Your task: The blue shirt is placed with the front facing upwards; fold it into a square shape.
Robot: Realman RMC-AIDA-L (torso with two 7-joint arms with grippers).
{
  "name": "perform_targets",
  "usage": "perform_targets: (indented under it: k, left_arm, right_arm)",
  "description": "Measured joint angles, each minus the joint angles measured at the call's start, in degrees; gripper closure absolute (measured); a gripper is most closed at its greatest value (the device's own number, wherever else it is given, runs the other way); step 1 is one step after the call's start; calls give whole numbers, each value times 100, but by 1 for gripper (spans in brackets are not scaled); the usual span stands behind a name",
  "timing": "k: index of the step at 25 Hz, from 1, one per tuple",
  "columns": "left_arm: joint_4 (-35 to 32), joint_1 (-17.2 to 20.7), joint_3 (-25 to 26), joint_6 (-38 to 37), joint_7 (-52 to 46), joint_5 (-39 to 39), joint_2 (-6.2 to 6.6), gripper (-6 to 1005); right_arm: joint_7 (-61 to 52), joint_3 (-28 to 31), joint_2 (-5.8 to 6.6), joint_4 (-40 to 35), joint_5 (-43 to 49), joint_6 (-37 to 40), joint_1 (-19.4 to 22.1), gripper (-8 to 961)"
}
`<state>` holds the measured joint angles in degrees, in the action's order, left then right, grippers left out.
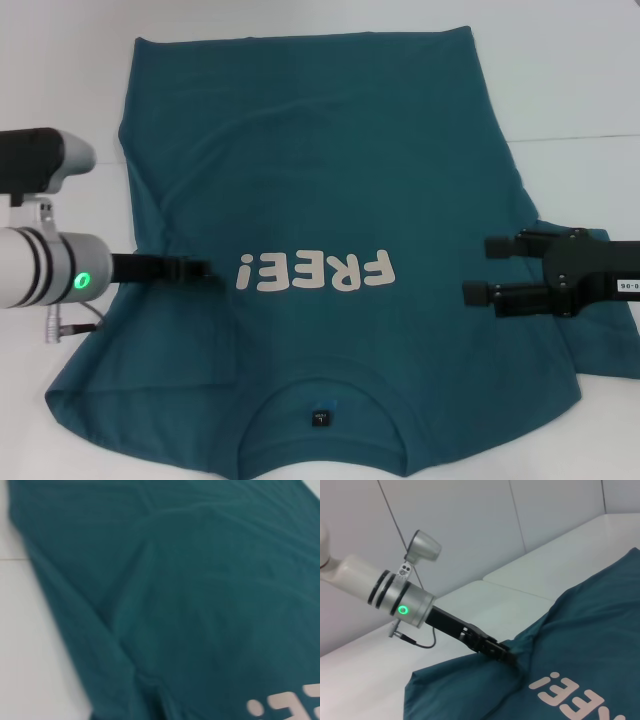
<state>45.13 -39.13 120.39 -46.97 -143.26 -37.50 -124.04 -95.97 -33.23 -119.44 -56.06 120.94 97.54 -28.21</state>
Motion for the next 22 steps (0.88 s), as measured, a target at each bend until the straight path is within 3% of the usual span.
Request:
perform_targets:
  k: [8,15,19,22]
  left_arm:
    - [-15,-85,-259,51,282,-564,-5,322]
    - [28,-48,-263,-85,1169,-1470,-5,321]
    - [339,116,-154,-548,1629,-1675,22,321]
    - [734,349,-14,-1411,2465,-2087,32,321]
  right_arm:
    - [-19,36,-4,-8,-23,149,-4,8]
    - [-248,115,26,-41,-183,174,40,8]
    - [-742,356,112,-41,-229,193,48,8]
    - [-1144,623,215,-41,-234,241,53,8]
